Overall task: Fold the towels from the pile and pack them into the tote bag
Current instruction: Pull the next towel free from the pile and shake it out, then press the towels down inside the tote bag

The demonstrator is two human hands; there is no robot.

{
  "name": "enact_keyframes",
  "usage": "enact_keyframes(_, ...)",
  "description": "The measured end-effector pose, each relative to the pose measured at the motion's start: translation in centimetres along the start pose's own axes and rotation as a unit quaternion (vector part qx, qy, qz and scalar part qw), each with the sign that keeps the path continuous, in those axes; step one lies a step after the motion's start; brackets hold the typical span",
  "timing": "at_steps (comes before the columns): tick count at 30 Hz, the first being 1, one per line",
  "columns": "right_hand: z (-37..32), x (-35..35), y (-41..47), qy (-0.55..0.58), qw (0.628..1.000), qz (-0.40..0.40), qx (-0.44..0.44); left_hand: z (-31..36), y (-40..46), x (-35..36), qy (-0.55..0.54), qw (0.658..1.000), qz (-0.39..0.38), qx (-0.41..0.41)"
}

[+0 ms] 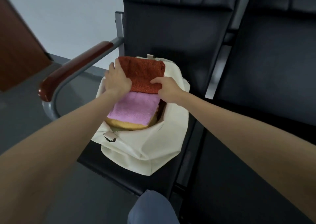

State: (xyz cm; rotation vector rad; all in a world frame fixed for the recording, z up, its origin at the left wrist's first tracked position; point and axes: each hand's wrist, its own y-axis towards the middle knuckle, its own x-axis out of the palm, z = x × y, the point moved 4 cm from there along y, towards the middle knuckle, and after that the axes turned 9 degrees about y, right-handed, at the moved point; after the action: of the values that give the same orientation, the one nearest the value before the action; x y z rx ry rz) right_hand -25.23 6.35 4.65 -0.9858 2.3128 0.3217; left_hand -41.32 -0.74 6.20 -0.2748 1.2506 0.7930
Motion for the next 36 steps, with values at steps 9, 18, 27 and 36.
enact_keyframes(9, 4.7, -14.9, -15.0, -0.108, 0.991, 0.056, 0.061, 9.5, -9.2, -5.1, -0.005, 0.989, -0.035, 0.146)
enact_keyframes(18, 15.1, -24.6, -36.2, -0.112, 0.962, 0.123, 0.217, 24.1, -21.8, -1.0, -0.023, 0.961, -0.183, 0.207)
enact_keyframes(27, 26.8, -28.8, -56.3, -0.108, 0.909, 0.22, 0.337, 40.8, -34.3, 6.5, -0.031, 0.885, -0.297, 0.358)
enact_keyframes(36, 35.6, -32.1, -67.8, -0.07, 0.817, 0.336, 0.464, 52.6, -45.5, 11.7, -0.084, 0.812, -0.358, 0.453)
